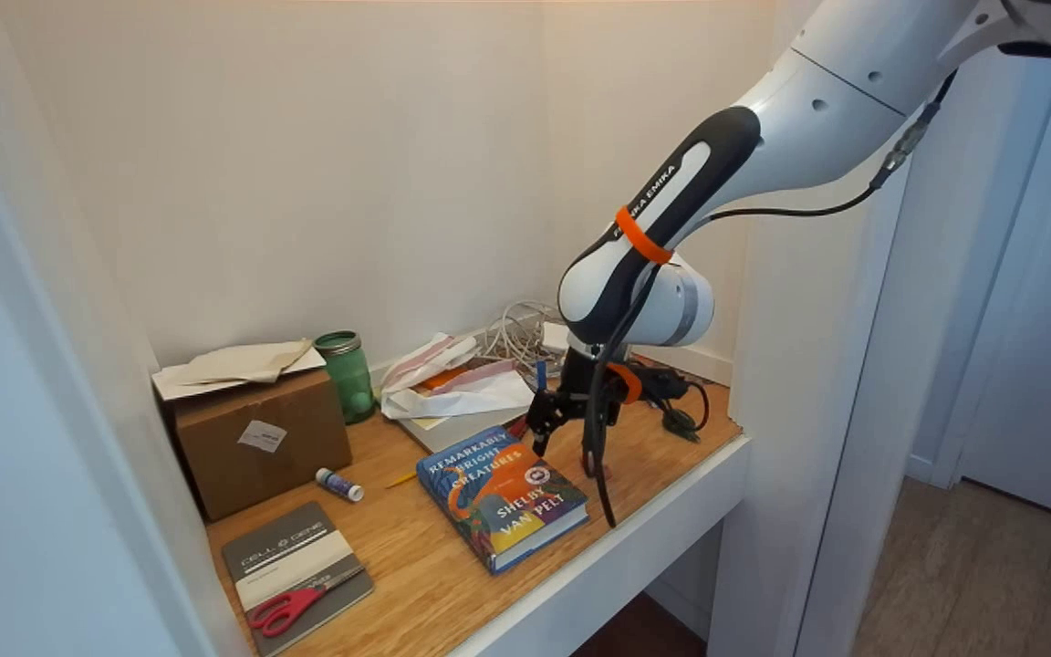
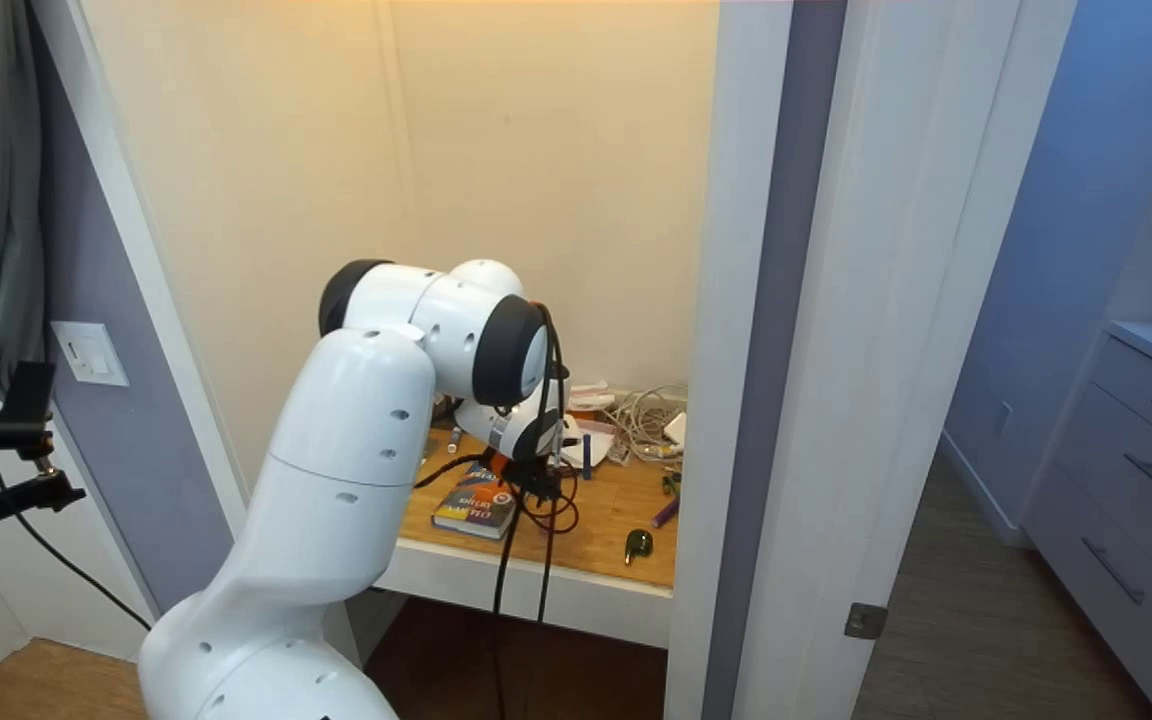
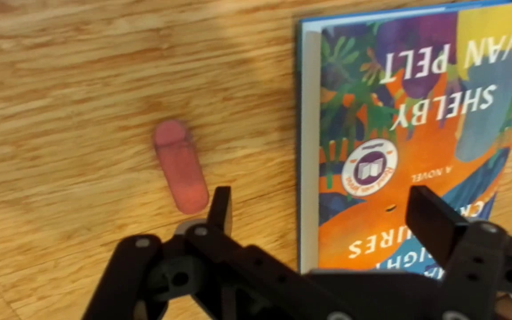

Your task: Move the purple object to the right, open the book, put the purple object inside then close the book

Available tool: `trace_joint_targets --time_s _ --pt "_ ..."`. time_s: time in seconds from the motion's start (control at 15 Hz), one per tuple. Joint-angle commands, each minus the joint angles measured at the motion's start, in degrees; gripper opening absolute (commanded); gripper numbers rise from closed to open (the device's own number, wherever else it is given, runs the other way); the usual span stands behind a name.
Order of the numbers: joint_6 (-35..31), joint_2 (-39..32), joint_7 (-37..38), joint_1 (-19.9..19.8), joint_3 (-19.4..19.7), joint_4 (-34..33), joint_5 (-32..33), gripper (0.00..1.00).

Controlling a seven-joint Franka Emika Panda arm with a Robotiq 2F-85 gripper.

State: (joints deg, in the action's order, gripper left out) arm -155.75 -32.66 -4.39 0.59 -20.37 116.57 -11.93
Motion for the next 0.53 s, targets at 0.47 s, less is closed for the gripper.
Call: trace_joint_targets --time_s 0.47 --pt "6.94 -4.89 -9.08 -3.31 -4.97 -3.36 -13.26 1.0"
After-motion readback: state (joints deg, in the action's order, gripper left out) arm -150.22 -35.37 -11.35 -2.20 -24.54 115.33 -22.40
